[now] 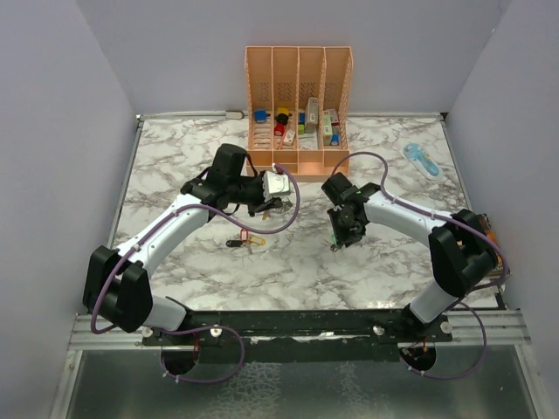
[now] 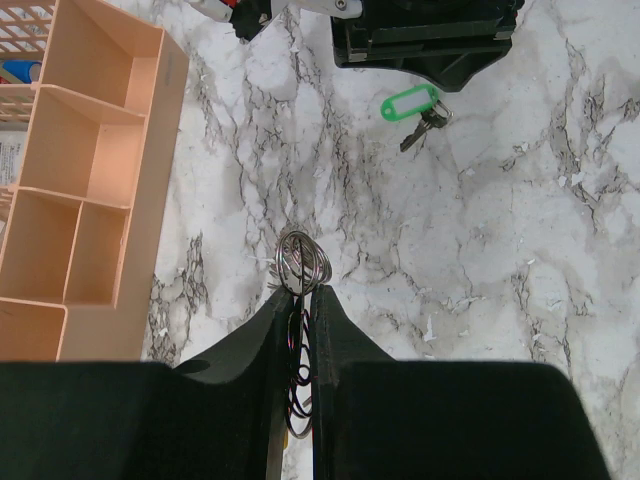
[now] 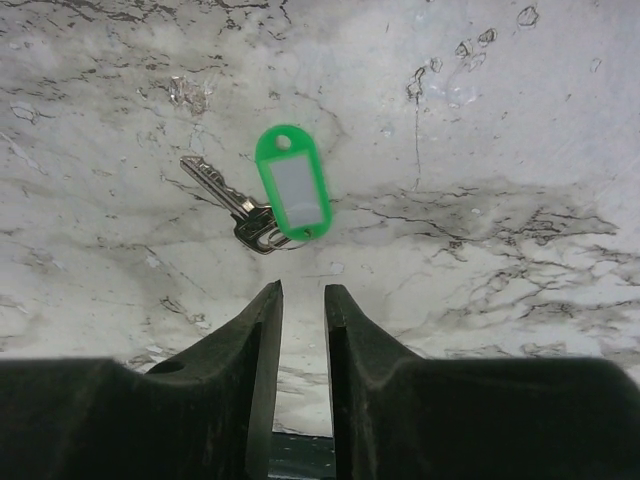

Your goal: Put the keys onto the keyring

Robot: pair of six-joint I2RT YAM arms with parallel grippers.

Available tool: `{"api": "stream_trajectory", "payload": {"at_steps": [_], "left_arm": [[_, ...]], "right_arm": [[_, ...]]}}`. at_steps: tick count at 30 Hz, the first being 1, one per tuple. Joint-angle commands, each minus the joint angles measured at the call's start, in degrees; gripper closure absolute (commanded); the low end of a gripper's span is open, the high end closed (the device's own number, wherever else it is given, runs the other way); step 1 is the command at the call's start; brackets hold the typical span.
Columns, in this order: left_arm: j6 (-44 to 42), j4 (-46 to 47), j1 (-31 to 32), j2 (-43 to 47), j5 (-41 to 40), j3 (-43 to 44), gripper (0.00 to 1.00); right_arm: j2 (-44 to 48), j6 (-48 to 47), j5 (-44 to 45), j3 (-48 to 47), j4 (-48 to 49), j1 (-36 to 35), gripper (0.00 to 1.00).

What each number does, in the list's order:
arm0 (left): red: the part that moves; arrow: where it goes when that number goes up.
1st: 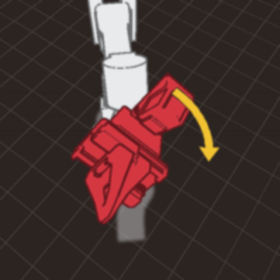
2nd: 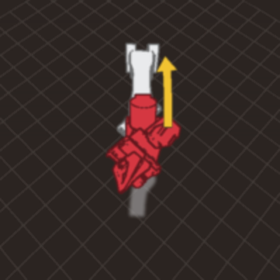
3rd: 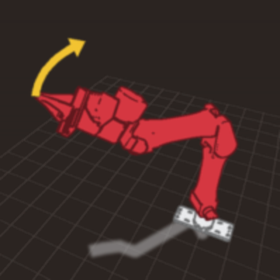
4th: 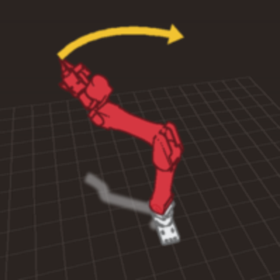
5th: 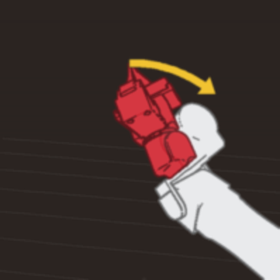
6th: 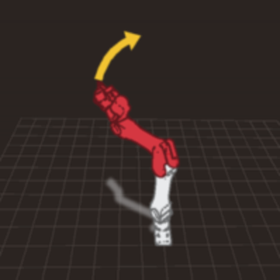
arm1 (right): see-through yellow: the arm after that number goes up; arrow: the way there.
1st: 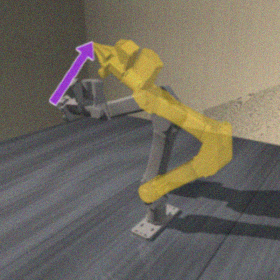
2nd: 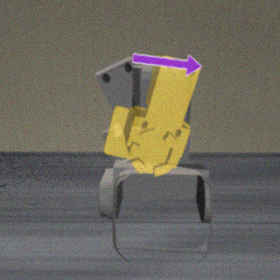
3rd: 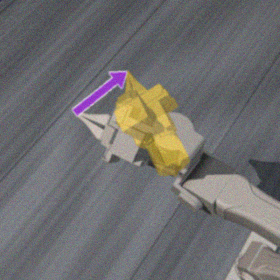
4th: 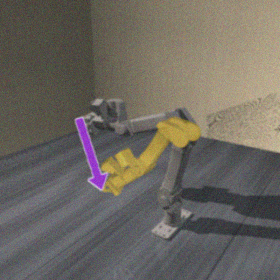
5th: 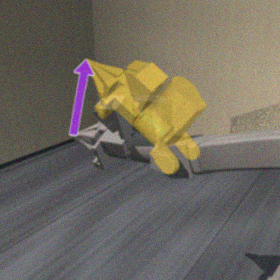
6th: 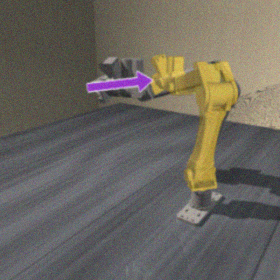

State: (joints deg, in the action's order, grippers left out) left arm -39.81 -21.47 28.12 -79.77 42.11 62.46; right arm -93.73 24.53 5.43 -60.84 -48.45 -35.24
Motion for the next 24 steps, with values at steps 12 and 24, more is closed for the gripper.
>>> {"api": "stream_trajectory", "payload": {"at_steps": [12,24], "left_arm": [[-0.2,2.0,-0.4,2.2,1.7,-1.1,1.00],[0.0,2.4,-0.4,2.6,1.8,-1.6,1.00]], "right_arm": [[-2.5,13.4,-1.1,-2.8,0.9,0.2,0.69],[-6.5,13.3,-0.4,-3.4,2.5,0.3,0.70]]}}
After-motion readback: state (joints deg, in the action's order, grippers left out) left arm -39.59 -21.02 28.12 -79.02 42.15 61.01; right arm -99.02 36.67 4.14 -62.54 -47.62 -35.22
